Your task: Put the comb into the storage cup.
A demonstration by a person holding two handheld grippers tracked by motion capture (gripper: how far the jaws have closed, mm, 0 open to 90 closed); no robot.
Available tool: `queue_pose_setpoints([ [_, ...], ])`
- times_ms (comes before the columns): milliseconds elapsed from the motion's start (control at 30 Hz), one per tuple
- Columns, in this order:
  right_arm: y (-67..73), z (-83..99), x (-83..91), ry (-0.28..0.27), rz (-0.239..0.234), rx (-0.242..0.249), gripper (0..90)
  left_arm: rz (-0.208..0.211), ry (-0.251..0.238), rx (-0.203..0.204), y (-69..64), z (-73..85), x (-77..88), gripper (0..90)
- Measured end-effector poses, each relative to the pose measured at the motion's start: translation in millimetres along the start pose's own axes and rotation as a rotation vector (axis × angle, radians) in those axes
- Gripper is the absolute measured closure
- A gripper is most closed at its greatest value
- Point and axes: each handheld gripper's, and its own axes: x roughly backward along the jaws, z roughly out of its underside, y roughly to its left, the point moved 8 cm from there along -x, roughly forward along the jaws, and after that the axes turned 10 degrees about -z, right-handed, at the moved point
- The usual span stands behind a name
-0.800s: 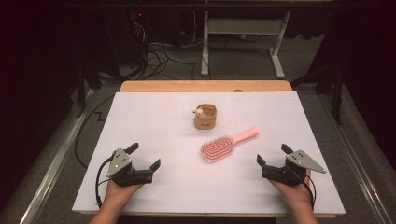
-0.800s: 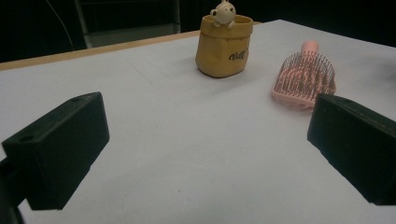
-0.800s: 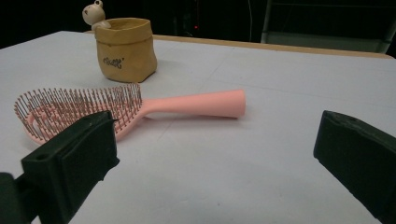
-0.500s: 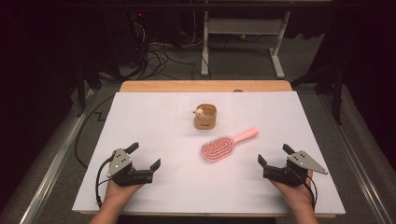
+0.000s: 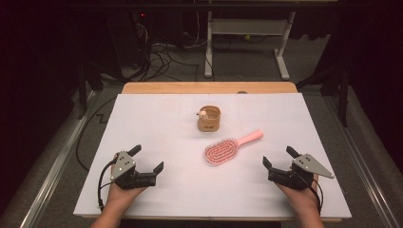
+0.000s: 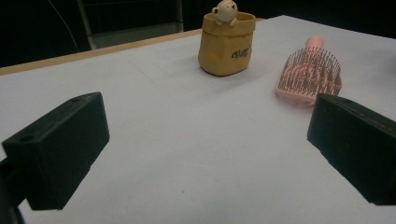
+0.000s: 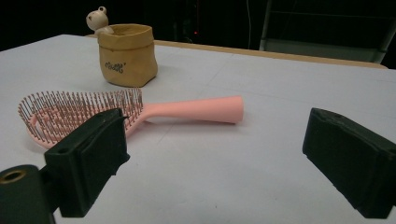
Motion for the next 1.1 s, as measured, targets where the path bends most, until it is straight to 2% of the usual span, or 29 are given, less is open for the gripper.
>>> queue_pose_setpoints([
  [267,1.0,0.4,0.0,0.004,-0.004,0.003,11.0,0.002,0.007,-0.004,-0.4,0.9,-0.3,0.0],
  [467,1.0,0.2,0.8,0.002,-0.001,-0.001,17.1,0.002,0.009,-0.010,-0.8,1.2,-0.7,0.0],
  [600,2.3,0.0,1.8,-0.001,-0.010,0.002,26.3,0.006,0.032,0.006,0.2,2.8,-1.7,0.0],
  [700,3.8,-0.2,2.3,0.000,-0.019,0.000,34.4,0.007,0.029,0.005,-0.1,2.5,-1.6,0.0],
  [900,7.0,-0.9,2.5,-0.003,-0.044,0.002,41.0,0.017,0.039,-0.003,-3.3,3.9,-2.9,0.0],
  [1100,5.7,-1.0,2.5,0.001,-0.041,0.002,43.9,0.020,0.032,-0.010,-4.6,3.2,-2.5,0.0],
])
